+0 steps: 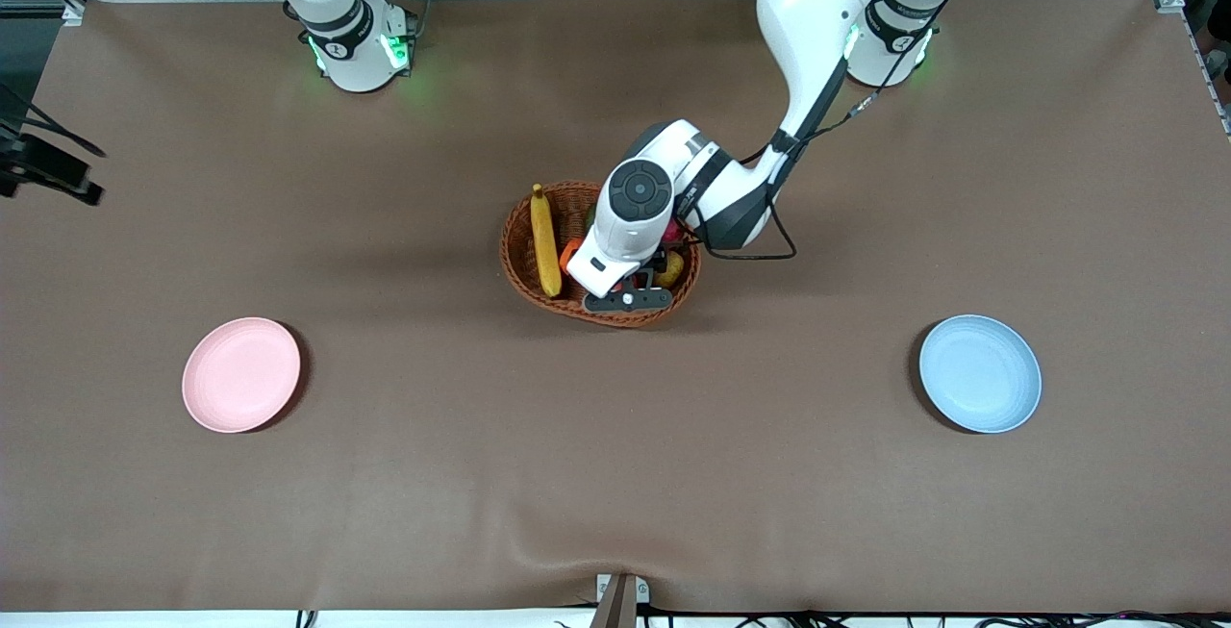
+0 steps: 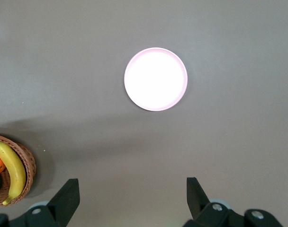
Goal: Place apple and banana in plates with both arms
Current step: 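Lower the left gripper onto the red apple while the right gripper withdraws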
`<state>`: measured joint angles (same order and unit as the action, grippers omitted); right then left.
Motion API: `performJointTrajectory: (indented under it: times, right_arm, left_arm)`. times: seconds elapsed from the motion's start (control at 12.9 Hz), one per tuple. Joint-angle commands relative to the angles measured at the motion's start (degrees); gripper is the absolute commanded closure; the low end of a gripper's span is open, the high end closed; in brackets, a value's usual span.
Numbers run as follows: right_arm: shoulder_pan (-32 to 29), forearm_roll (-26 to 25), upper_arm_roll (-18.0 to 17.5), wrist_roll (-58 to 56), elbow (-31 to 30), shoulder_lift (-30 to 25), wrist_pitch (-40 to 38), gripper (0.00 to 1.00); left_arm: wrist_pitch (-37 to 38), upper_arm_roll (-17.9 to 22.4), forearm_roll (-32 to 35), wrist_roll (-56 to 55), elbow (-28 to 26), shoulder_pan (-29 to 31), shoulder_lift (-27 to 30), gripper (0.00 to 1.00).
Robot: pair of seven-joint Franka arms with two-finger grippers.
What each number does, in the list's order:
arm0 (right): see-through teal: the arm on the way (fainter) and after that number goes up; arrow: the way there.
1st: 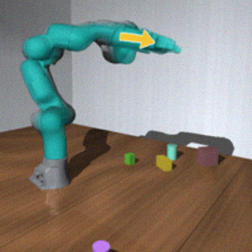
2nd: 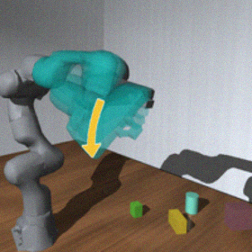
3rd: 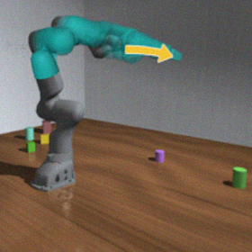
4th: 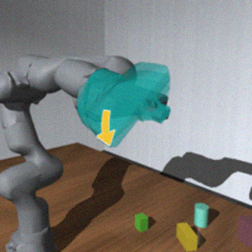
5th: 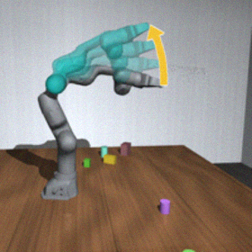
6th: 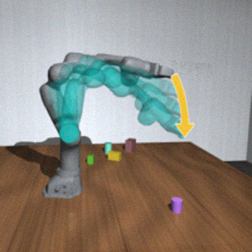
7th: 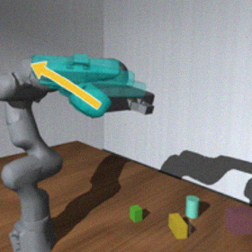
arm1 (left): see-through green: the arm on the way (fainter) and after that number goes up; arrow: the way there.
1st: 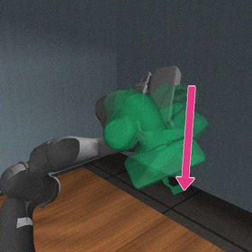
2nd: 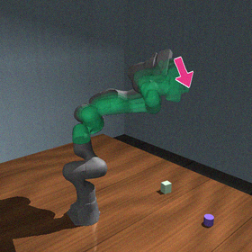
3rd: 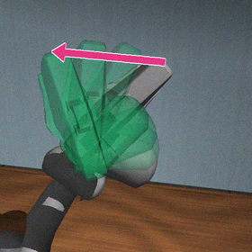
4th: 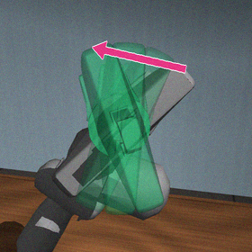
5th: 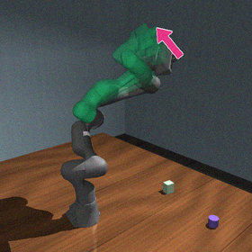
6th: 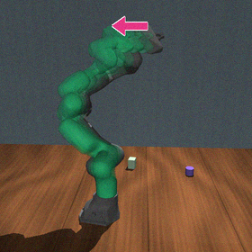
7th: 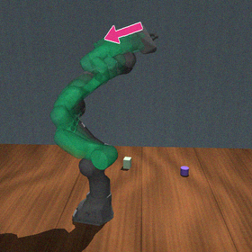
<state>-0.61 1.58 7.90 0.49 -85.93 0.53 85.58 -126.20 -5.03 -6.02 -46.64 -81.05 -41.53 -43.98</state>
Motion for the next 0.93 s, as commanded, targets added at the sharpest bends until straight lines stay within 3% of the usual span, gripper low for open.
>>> performJointTrajectory:
  times: [0.0,0.23,0.62,0.77,0.85]
  right_arm:
    - [-2.6,2.5,-0.9,0.8,-0.4,-0.4,-0.8,0.0]
    - [-2.4,2.5,-1.0,1.0,-0.4,-0.1,-0.9,0.0]
    - [-0.9,2.8,-1.3,0.8,0.0,1.2,0.2,0.0]
    - [0.1,3.0,-1.3,0.8,0.0,2.1,1.2,0.0]
    - [0.8,2.9,-1.3,0.8,0.0,2.5,1.7,0.0]
  left_arm:
    - [-2.4,0.6,1.2,-3.1,1.1,-0.6,-1.6,0.0]
    - [-2.6,0.6,1.2,-3.6,1.1,-0.6,-2.4,0.03]
    - [-2.7,0.7,1.3,-5.4,1.1,-1.0,-3.6,0.22]
    - [-2.7,0.7,1.2,-5.4,1.1,-0.9,-3.7,0.43]
    - [-2.7,0.7,1.2,-5.5,1.1,-0.8,-3.6,0.66]
